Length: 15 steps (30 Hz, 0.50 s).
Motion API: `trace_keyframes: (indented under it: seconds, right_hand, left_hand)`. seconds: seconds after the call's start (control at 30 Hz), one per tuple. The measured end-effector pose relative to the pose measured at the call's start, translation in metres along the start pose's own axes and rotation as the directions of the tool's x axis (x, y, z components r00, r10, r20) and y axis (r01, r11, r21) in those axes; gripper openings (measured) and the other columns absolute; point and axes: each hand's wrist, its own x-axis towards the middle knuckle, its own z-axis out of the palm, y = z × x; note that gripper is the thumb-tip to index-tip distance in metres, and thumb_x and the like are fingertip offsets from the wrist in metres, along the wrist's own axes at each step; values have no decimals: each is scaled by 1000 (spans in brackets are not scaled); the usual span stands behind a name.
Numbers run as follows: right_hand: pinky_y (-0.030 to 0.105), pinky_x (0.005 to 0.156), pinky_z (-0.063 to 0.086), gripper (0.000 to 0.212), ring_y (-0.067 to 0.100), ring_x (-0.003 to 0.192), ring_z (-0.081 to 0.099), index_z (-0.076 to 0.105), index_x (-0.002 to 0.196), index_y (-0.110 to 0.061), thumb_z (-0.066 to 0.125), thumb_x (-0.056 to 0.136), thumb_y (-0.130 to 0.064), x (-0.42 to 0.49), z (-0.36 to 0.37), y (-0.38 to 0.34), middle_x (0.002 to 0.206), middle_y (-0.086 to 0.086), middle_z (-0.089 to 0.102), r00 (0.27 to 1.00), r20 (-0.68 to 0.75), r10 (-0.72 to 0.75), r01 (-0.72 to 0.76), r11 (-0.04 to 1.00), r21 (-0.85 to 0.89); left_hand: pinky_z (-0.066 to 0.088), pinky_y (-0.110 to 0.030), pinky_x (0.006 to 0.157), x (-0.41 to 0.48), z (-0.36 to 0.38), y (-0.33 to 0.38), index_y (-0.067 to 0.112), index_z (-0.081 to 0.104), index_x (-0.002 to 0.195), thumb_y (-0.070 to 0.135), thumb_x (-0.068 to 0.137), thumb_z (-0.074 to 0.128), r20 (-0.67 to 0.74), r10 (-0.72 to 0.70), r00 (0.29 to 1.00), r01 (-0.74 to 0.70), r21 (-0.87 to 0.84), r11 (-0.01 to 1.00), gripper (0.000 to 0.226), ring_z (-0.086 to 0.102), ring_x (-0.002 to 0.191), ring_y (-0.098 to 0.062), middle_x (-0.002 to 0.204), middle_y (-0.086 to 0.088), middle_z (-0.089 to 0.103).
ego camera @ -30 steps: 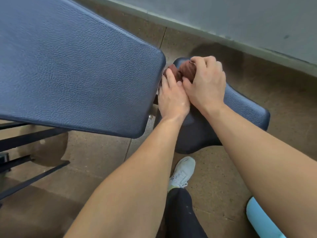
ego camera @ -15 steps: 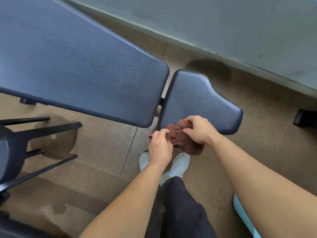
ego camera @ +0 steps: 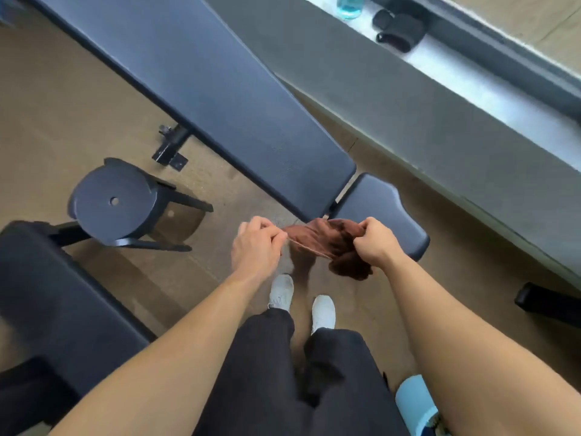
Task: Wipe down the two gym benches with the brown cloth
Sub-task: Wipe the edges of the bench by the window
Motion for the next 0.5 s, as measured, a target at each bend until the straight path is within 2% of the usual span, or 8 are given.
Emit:
trace_keyframes:
  seconds: [0.13,0.2,0.27,0.33,0.43,0.5]
  right_hand:
    - [34,80,43,19,29,94,55,55,107,-13,49,90,-10,-39,-16,-35,101,7,57,998,25,-63,65,992,-108]
    - [31,74,43,10,27,88,56,60,91,-14,52,88,-9,-56,-22,-53,88,4,59,991,63,-119,123,990,-70]
    - [31,71,48,13,26,85,63,64,75,-15,55,83,-9,-74,-24,-73,78,0,65,978,92,-189,185,981,52]
    - [33,70,57,16,24,82,70,69,77,-18,54,79,-10,-91,-24,-94,76,-2,72,964,90,-251,229,953,199]
    - [28,55,57,27,20,66,70,73,83,-19,50,80,-6,-116,-15,-130,71,-2,74,915,165,-369,307,900,308]
    - [29,69,58,29,20,81,71,75,93,-20,51,83,-9,-126,0,-154,87,0,76,866,207,-455,381,870,314]
  left_hand:
    - [43,-30,84,-42,-58,8,24,75,100,39,100,52,-206,51,977,-73,-104,992,27,58,100,-17,106,8,69]
    - [43,-26,78,-63,-85,18,25,71,101,40,102,47,-264,-8,965,-37,-167,985,28,59,88,-14,97,9,71]
    - [44,-27,76,-83,-107,22,28,66,99,42,103,42,-296,-109,949,37,-236,971,28,56,82,-15,90,9,67]
    - [47,-34,76,-99,-121,16,29,58,89,49,102,37,-297,-208,932,105,-327,939,31,59,83,-22,85,8,64]
    - [53,-36,75,-126,-136,-10,30,58,80,71,90,37,-253,-357,899,238,-403,884,46,62,81,-18,83,11,67]
    - [52,-34,75,-148,-144,-33,35,62,84,78,79,46,-169,-403,899,292,-455,841,47,61,85,-12,89,13,68]
